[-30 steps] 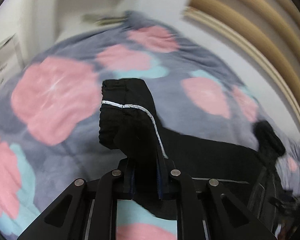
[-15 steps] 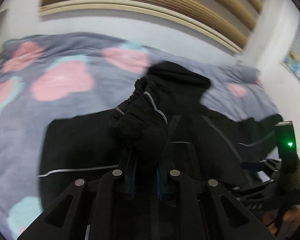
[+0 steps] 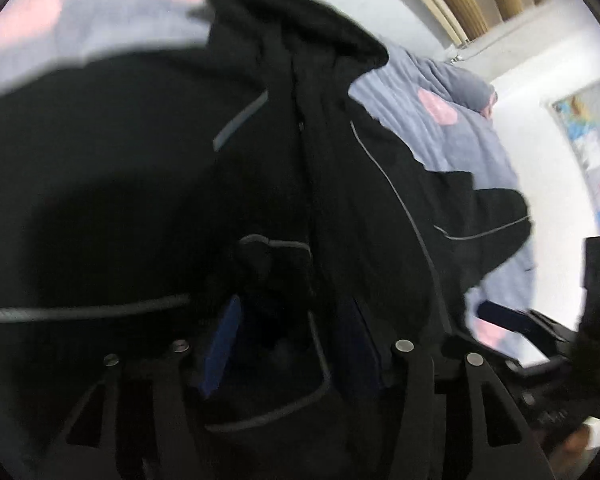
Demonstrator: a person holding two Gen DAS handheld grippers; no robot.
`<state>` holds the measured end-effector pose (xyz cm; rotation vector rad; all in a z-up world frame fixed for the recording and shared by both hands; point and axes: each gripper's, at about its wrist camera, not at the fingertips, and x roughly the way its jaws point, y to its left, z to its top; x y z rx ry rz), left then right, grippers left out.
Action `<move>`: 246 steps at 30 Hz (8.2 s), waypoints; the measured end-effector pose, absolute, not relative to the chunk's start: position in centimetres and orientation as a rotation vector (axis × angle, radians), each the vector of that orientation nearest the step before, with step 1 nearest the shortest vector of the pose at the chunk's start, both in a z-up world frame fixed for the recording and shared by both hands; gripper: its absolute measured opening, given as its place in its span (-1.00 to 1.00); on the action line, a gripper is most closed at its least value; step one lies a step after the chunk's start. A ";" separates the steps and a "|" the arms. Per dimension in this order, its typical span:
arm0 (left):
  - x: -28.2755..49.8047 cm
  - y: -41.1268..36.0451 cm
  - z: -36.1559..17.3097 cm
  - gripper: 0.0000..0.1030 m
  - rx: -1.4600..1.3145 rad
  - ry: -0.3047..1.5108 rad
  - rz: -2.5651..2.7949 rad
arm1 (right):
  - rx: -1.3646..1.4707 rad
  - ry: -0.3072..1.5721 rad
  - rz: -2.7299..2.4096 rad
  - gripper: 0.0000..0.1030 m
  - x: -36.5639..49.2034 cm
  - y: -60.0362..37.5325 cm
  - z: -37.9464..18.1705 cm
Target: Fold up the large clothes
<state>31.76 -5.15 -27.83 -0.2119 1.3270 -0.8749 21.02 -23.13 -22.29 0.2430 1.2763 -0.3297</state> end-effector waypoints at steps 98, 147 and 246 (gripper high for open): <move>11.3 -3.2 -12.8 0.27 0.191 1.071 -0.634 | 0.180 1.067 -0.448 0.33 1.6 -26.2 -8.5; 3.9 -25.9 -14.2 0.27 0.292 1.198 -0.346 | 0.497 0.902 -0.518 -0.59 4.1 -74.5 -10.9; 35.1 -11.5 -28.8 -0.38 -0.124 1.394 -0.720 | 0.267 1.222 -0.393 0.22 21.6 -36.6 -26.6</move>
